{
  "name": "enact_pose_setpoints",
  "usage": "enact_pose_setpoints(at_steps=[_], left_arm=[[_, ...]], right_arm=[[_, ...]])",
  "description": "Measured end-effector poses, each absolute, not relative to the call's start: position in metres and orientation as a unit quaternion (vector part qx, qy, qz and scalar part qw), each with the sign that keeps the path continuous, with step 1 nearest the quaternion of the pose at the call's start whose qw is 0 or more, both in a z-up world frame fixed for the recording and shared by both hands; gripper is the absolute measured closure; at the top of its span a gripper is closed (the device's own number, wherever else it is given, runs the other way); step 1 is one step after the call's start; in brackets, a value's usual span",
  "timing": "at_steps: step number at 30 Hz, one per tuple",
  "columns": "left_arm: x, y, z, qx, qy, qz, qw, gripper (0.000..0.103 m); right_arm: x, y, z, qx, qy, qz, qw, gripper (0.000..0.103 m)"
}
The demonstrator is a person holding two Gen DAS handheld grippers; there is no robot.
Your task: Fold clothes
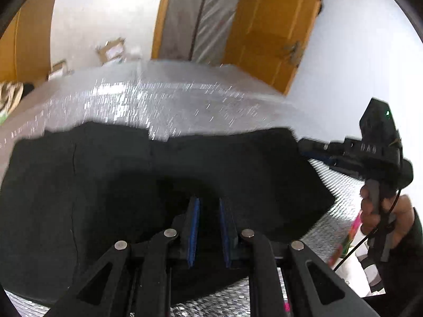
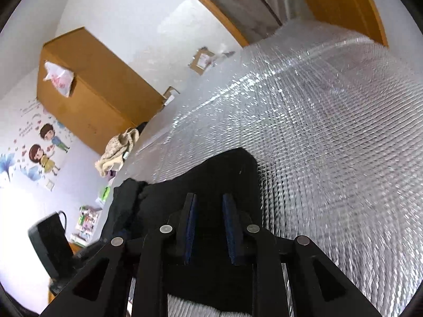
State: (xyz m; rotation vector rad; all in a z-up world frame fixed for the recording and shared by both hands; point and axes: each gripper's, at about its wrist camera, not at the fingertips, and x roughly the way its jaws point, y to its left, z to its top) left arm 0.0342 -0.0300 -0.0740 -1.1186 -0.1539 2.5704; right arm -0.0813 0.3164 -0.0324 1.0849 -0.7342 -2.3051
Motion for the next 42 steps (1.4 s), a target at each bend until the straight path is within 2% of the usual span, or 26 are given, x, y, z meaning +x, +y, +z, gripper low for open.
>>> enact_pose_setpoints(at_steps=[4,7,10,14,16,22,24,25,28,33,35,42], left_arm=[[0.035,-0.028,-0.079,-0.391,-0.044,0.903,0.171,0.088],[0.035,-0.028,-0.080,-0.390,-0.049,0.903,0.172,0.088],[0.034,-0.028,-0.081,-0.389,-0.053,0.903,0.173,0.088],[0.035,-0.028,-0.084,-0.384,-0.050,0.906,0.172,0.088],[0.038,-0.030,-0.084,-0.383,-0.049,0.906,0.172,0.088],[0.038,-0.028,-0.085,-0.382,-0.050,0.907,0.170,0.088],[0.039,-0.028,-0.085,-0.381,-0.049,0.908,0.170,0.088],[0.040,-0.028,-0.085,-0.380,-0.047,0.908,0.170,0.088],[0.039,-0.026,-0.085,-0.378,-0.043,0.909,0.169,0.088],[0.038,-0.024,-0.085,-0.374,-0.036,0.912,0.166,0.088],[0.038,-0.024,-0.085,-0.374,-0.034,0.912,0.166,0.088],[0.039,-0.021,-0.087,-0.369,-0.029,0.915,0.163,0.088]], right_arm=[[-0.104,0.325,-0.049,0.416,-0.310,-0.823,0.229,0.087],[-0.117,0.331,-0.060,0.420,-0.346,-0.809,0.223,0.103],[-0.126,0.338,-0.071,0.423,-0.386,-0.788,0.225,0.103],[-0.122,0.341,-0.065,0.414,-0.390,-0.790,0.230,0.103],[-0.119,0.343,-0.061,0.405,-0.393,-0.792,0.235,0.097],[-0.129,0.332,-0.052,0.412,-0.375,-0.794,0.242,0.097],[-0.137,0.329,-0.056,0.419,-0.367,-0.797,0.234,0.100],[-0.139,0.331,-0.060,0.420,-0.374,-0.793,0.233,0.103],[-0.144,0.335,-0.070,0.420,-0.397,-0.783,0.231,0.103],[-0.134,0.336,-0.062,0.415,-0.376,-0.795,0.234,0.103],[-0.124,0.333,-0.055,0.408,-0.364,-0.802,0.240,0.097],[-0.062,0.325,-0.055,0.399,-0.317,-0.816,0.272,0.097]])
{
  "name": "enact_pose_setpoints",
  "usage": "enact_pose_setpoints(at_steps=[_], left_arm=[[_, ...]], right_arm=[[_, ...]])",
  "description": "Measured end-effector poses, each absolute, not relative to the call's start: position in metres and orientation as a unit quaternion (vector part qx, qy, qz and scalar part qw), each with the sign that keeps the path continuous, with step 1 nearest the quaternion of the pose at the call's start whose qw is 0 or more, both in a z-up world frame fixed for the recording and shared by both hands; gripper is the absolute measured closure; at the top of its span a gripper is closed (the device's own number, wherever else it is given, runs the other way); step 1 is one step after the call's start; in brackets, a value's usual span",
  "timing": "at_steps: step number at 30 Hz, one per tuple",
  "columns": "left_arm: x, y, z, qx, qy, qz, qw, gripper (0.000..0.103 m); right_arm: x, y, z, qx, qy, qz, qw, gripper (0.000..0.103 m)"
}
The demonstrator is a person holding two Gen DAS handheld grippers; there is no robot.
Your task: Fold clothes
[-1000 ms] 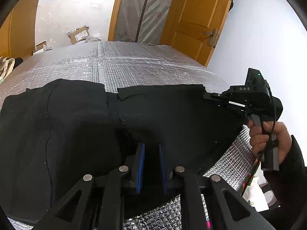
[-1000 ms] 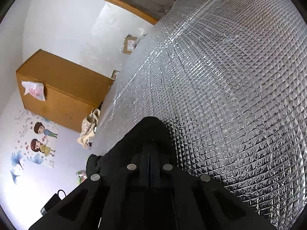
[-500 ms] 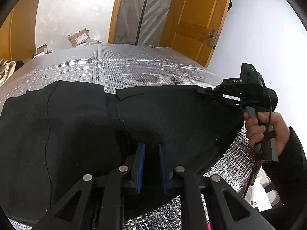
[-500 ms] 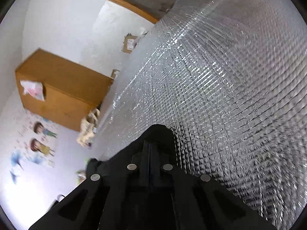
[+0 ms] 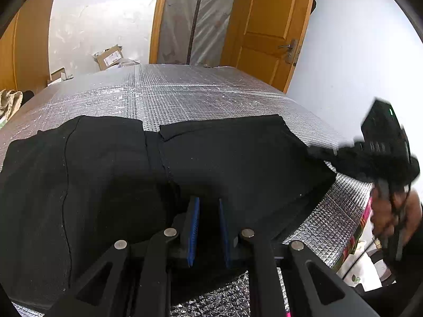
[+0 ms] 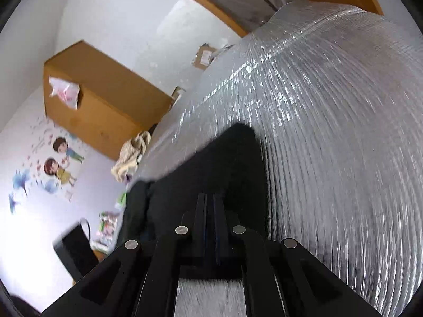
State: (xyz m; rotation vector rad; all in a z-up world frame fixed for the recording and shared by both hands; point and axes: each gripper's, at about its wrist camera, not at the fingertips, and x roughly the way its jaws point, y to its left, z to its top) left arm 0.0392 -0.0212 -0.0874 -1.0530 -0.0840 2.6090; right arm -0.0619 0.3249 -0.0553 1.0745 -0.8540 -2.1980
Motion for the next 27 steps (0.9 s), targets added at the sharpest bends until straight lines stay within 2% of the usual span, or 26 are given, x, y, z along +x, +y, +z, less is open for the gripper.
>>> enact_pose_setpoints(at_steps=[1,9,17,21,22,25,27], left_arm=[[0.039,-0.021,-0.088,-0.369,-0.028,0.915,0.162,0.088],[0.042,-0.024,-0.083,-0.374,-0.036,0.912,0.166,0.088],[0.064,-0.034,-0.066,-0.347,-0.050,0.919,0.179,0.088],[0.060,-0.046,-0.060,-0.339,-0.053,0.926,0.155,0.088],[0.058,-0.049,-0.060,-0.340,-0.055,0.927,0.151,0.088],[0.056,-0.053,-0.060,-0.342,-0.066,0.925,0.154,0.088],[0.057,-0.050,-0.059,-0.339,-0.061,0.926,0.154,0.088]], right_arm=[[-0.055,0.325,-0.062,0.405,-0.315,-0.815,0.270,0.103],[-0.040,0.334,-0.062,0.398,-0.307,-0.823,0.265,0.103],[-0.027,0.334,-0.048,0.391,-0.298,-0.831,0.260,0.097],[-0.026,0.343,-0.043,0.381,-0.301,-0.841,0.240,0.096],[-0.026,0.346,-0.042,0.378,-0.302,-0.843,0.234,0.094],[-0.027,0.355,-0.040,0.374,-0.312,-0.847,0.213,0.073],[-0.028,0.361,-0.041,0.374,-0.318,-0.847,0.203,0.069]])
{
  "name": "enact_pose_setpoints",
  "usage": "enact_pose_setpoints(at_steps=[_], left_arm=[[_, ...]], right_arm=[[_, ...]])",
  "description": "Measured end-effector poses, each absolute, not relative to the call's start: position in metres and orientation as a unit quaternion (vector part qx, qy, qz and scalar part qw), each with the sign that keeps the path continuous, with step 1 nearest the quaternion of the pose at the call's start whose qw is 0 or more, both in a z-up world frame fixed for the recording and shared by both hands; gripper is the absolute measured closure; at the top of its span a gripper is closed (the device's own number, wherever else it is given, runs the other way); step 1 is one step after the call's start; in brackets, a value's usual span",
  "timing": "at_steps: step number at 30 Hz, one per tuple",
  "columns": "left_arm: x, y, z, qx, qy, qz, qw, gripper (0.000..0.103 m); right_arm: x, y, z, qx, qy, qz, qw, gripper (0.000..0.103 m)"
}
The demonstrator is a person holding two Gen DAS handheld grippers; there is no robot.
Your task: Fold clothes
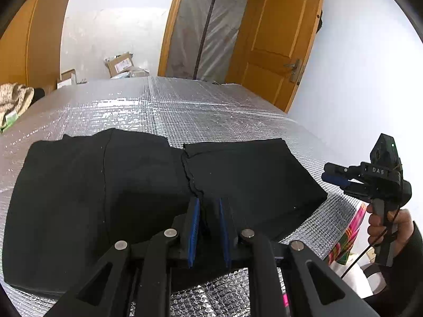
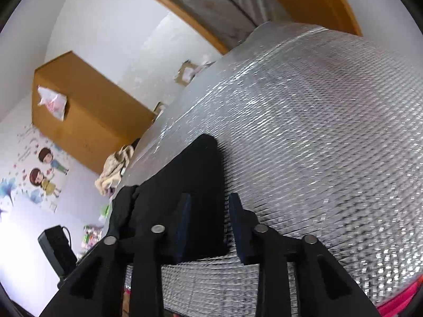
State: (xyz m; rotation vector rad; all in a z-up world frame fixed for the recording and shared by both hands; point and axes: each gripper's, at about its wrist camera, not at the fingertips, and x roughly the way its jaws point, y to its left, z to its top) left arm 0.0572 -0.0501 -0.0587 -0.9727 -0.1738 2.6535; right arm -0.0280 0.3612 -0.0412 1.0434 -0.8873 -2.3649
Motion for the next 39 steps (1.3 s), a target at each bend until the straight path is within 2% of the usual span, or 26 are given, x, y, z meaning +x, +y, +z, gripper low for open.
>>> enact_pose_setpoints(at_steps=[2,13,39], left_arm=[[0.056,-0.048,-0.058,-0.337,-0.062,0.925,0.164,0.088],[0.044,-0.035,-0.079,-0.383,-0.042,0.909,0.161,0.088],[0.044,-0.038,-0.085,-0.378,-0.046,0.910,0.161,0.088]], right_arm=[[-0.027,0.365,-0.041,0.373,-0.321,-0.848,0.197,0.066],[-0.026,0.347,-0.045,0.403,-0.262,-0.850,0.217,0.069],[-0.045,0.327,-0.048,0.448,-0.250,-0.822,0.247,0.068]])
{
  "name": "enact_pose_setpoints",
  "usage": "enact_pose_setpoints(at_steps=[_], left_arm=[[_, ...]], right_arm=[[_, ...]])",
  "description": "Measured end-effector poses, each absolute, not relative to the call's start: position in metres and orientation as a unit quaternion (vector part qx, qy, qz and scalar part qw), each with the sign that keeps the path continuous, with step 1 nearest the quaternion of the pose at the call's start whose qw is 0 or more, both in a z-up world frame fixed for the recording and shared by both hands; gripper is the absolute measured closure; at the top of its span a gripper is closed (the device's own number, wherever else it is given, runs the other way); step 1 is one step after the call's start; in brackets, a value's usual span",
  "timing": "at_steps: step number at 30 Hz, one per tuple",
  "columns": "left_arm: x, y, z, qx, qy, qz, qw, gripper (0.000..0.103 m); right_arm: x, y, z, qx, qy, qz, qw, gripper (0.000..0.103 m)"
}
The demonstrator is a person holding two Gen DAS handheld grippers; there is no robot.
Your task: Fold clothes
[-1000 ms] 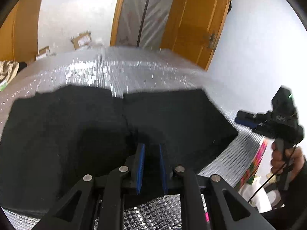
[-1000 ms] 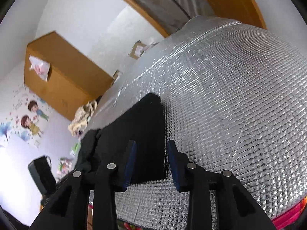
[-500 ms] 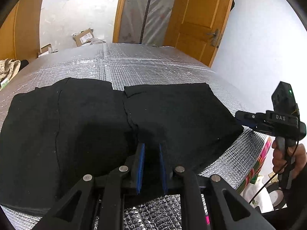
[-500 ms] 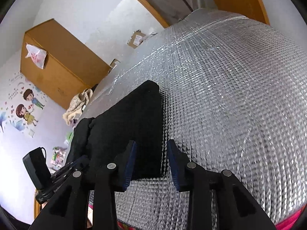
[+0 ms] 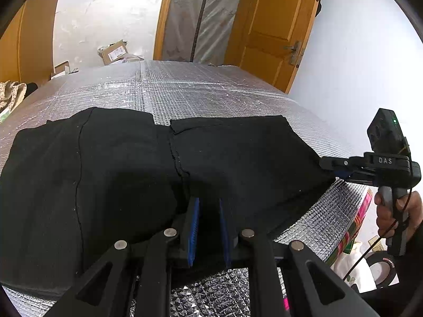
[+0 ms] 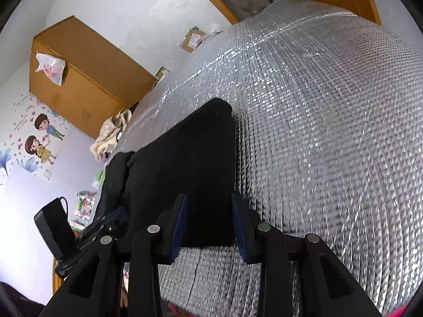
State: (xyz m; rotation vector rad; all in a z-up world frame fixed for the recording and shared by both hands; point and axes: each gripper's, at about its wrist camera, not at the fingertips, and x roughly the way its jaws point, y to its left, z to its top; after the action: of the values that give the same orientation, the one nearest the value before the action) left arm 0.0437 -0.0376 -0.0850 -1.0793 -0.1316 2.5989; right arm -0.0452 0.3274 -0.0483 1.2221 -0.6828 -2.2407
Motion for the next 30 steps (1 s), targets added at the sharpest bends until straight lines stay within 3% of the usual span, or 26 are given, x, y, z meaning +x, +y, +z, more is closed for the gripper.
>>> enact_pose_setpoints(at_steps=[30], left_arm=[[0.038,-0.050,-0.066,-0.348,-0.064,0.921,0.166,0.088]], right_arm=[[-0.066,0.317,-0.029,0.416,-0.251,-0.850,0.203,0.066]])
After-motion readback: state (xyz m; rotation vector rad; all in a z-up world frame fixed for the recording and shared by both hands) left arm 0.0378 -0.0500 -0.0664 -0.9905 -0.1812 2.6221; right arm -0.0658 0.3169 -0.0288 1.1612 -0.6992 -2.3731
